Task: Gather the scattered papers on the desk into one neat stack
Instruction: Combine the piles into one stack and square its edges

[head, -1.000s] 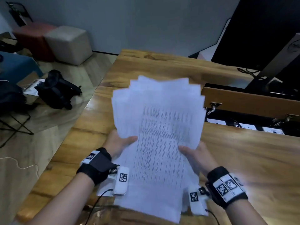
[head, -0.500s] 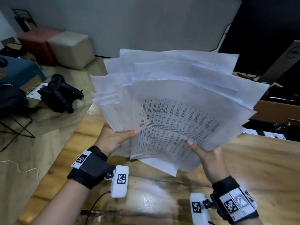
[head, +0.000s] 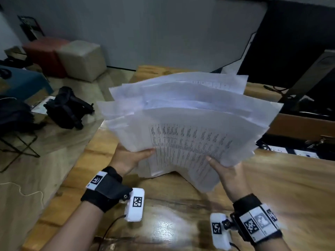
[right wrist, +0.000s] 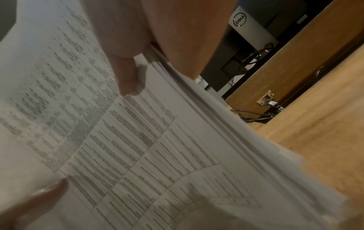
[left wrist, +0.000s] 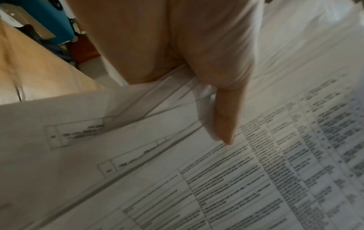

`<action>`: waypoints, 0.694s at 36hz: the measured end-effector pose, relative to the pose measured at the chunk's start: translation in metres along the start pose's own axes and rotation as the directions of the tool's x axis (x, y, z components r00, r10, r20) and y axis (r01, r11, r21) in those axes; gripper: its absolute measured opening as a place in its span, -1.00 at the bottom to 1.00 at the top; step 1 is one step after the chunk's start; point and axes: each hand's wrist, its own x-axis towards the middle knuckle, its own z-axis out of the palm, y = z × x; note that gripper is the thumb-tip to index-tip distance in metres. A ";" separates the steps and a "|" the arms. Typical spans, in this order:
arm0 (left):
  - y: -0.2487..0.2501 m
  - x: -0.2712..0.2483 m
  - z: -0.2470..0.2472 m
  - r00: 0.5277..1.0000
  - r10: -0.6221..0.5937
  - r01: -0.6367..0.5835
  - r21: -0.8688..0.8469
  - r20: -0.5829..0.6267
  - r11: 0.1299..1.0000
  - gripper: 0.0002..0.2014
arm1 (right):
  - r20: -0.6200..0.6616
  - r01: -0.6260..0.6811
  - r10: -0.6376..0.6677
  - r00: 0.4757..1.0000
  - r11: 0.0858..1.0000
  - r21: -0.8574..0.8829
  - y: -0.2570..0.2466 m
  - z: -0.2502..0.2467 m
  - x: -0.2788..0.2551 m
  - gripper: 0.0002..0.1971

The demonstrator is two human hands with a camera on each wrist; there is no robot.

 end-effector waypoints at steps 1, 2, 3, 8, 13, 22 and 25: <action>-0.001 -0.001 0.000 1.000 0.011 -0.011 -0.003 -0.009 1.000 -0.54 | -0.016 0.006 -0.006 1.000 1.000 0.007 0.000 0.000 0.000 -0.50; -0.001 -0.001 0.000 0.999 0.030 -0.031 -0.007 -0.013 1.000 -0.54 | -0.031 0.011 -0.011 0.999 1.000 0.012 -0.001 0.000 0.000 -0.49; 0.000 -0.002 -0.001 0.999 0.049 -0.049 -0.013 -0.022 0.999 -0.55 | -0.041 0.019 -0.019 0.999 1.000 0.012 -0.004 0.000 0.000 -0.50; 0.010 0.002 -0.011 0.993 0.120 -0.120 -0.043 0.016 0.992 -0.61 | -0.018 0.019 -0.019 1.000 1.000 -0.008 -0.015 -0.002 -0.001 -0.58; 0.005 0.004 -0.014 0.996 0.062 -0.056 -0.092 0.063 0.994 -0.64 | -0.058 -0.060 0.059 0.997 0.998 -0.025 -0.004 -0.006 0.001 -0.55; 0.001 0.001 -0.010 0.996 0.067 -0.056 -0.163 0.061 0.985 -0.41 | -0.026 -0.059 0.060 0.998 0.997 0.042 -0.001 -0.006 -0.001 -0.64; 0.003 0.000 -0.007 0.993 0.079 -0.066 -0.145 0.089 0.987 -0.45 | 0.004 -0.090 0.090 0.996 0.996 0.022 0.000 -0.003 -0.002 -0.59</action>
